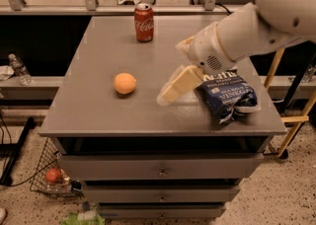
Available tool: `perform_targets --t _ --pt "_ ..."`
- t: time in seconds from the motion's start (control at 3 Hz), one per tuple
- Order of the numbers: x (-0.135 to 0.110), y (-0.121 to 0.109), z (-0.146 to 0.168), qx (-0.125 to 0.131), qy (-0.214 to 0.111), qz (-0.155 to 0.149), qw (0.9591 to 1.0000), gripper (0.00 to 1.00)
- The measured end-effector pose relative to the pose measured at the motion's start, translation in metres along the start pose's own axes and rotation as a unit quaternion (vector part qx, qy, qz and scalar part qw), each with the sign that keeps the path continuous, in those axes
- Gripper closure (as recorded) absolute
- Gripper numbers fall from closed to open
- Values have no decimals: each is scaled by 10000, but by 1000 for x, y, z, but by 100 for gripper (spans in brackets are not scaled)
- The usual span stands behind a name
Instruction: Move orange near coke can
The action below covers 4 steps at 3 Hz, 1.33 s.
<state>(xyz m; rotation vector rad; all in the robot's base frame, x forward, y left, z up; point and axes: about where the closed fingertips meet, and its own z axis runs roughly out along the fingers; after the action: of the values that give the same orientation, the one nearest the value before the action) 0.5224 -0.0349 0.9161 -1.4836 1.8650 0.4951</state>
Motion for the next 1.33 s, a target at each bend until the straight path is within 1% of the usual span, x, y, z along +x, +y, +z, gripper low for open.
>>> perform_targets --t 0.33,0.67,1.0,1.33 --pt "3 -2 60 -43 -364 258 9990 0" --pt "0 -8 82 44 -569 370 9977 0" --pt "-10 -12 104 43 -749 465 9961 0" --pt "-20 -15 121 41 -829 547 9950 0"
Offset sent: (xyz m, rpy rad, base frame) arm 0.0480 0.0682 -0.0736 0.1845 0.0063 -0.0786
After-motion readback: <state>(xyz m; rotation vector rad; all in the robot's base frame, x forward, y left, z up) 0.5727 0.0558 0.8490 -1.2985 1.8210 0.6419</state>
